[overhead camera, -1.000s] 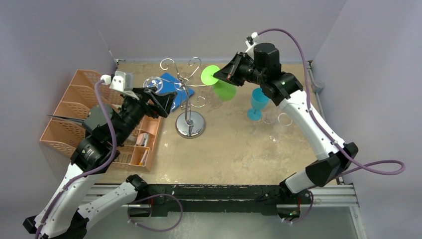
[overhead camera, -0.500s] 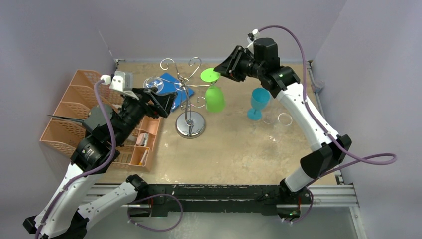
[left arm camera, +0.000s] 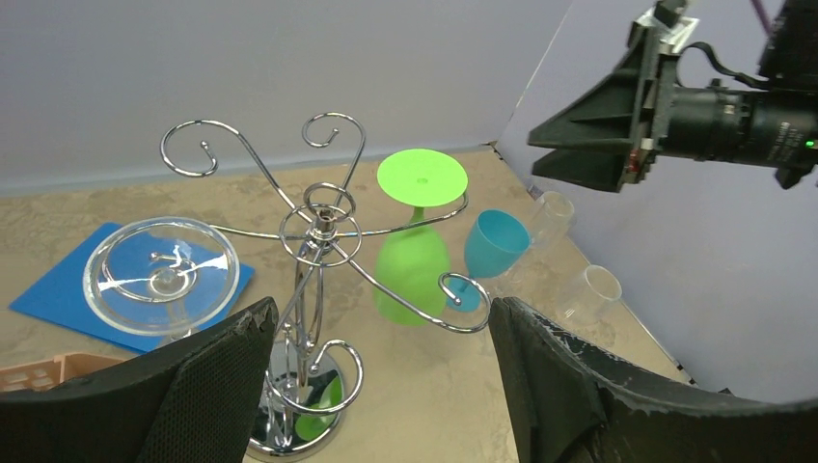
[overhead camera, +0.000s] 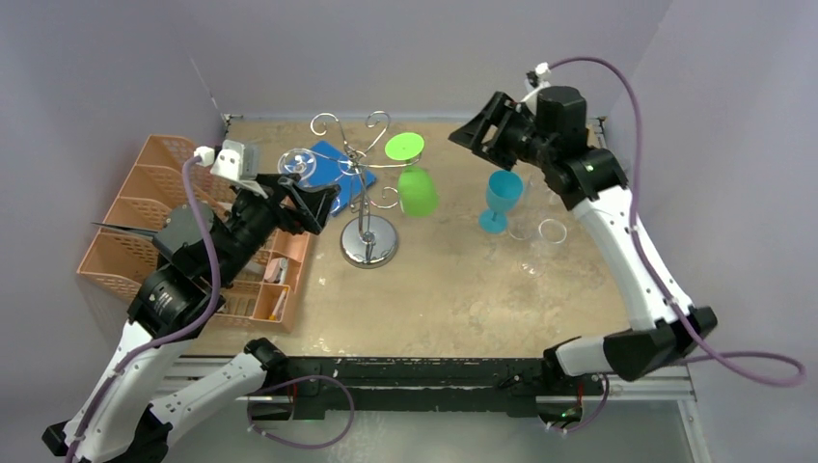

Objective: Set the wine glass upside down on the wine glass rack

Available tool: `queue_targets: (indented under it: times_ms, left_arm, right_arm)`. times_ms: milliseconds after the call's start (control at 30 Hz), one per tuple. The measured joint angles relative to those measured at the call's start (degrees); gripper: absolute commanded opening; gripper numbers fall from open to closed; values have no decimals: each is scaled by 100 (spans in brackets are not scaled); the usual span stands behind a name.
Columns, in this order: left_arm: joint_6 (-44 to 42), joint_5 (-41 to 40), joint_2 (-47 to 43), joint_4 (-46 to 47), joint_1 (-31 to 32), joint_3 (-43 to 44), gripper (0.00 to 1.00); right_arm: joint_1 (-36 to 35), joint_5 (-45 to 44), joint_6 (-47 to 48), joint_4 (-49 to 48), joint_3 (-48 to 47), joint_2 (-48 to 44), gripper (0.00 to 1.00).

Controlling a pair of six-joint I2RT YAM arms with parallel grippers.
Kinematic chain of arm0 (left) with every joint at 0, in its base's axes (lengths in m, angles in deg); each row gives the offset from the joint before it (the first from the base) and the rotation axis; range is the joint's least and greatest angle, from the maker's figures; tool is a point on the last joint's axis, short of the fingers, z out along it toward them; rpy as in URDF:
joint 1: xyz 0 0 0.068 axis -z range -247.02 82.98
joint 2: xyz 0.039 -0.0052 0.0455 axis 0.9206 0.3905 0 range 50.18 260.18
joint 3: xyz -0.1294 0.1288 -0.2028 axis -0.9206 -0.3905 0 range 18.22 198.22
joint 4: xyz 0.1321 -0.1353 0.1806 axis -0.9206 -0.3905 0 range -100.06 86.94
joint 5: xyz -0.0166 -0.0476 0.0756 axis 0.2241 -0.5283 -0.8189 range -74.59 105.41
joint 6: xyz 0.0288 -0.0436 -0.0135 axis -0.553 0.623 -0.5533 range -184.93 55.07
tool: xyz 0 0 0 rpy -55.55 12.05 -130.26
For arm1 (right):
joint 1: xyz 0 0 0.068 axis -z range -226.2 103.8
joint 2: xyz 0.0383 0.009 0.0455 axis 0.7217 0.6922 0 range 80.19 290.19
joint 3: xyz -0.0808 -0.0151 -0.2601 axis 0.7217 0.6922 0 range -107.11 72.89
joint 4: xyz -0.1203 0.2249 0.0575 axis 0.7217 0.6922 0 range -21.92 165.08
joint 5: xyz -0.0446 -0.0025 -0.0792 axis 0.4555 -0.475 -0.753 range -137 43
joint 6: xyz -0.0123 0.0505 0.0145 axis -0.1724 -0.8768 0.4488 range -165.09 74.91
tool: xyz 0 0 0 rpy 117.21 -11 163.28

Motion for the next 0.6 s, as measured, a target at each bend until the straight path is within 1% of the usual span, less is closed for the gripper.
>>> queue_targets:
  times_ms: [67, 133, 300, 433, 600]
  left_arm:
    - [-74, 11, -33, -68, 0, 33, 80]
    - [-162, 31, -63, -116, 0, 44, 80]
    - [-262, 120, -63, -186, 0, 44, 80]
    - [-302, 199, -26, -186, 0, 44, 80]
    - [-299, 280, 55, -181, 0, 44, 80]
  right_arm:
    - [116, -225, 247, 188, 179, -372, 69]
    - [175, -640, 575, 433, 337, -765, 68]
    - [168, -1392, 1204, 1027, 608, -1213, 64]
    - [168, -1770, 1569, 1390, 922, -1167, 61]
    - [170, -1746, 1987, 1602, 1043, -671, 57]
